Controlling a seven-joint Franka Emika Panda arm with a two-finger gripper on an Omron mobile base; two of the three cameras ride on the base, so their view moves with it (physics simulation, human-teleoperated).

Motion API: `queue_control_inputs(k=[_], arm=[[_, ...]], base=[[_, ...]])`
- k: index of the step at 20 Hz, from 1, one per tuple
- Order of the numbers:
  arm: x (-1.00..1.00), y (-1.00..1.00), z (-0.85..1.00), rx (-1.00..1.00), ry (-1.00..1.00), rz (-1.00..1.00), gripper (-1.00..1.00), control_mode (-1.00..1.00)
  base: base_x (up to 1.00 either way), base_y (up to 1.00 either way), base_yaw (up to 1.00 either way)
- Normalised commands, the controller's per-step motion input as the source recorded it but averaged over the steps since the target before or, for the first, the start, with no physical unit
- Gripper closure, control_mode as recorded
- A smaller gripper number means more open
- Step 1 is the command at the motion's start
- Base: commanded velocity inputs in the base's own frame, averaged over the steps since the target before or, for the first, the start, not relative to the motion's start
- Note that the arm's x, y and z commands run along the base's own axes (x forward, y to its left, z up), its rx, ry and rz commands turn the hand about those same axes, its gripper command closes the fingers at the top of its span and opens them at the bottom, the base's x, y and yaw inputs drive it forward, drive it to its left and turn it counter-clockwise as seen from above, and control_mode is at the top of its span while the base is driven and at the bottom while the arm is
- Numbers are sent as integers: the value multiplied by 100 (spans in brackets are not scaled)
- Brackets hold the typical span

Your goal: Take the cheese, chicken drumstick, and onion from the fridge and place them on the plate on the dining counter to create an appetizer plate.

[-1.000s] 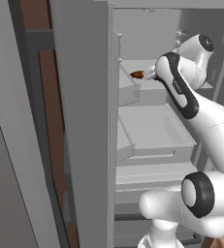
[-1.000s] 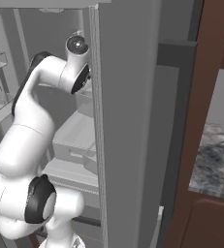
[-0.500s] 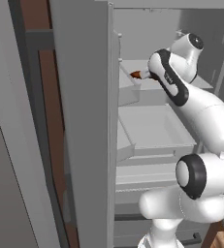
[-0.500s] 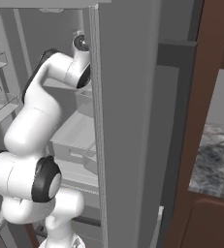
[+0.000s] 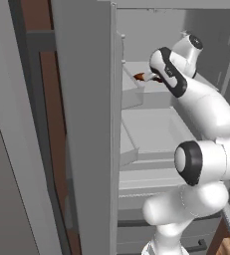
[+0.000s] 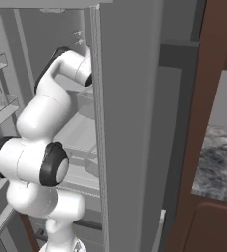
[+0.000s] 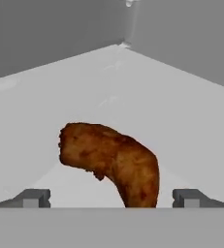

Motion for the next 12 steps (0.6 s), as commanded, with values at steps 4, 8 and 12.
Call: queue_control_inputs(k=[4,8,12], arm=[[56,-2,-22,-4,7,7,-100,-100],[57,0,-12,-2,3,7,-100,-100],[34,0,-19,-3,3,7,-100,-100]], base=[[0,0,0],[0,0,0],[0,0,0]])
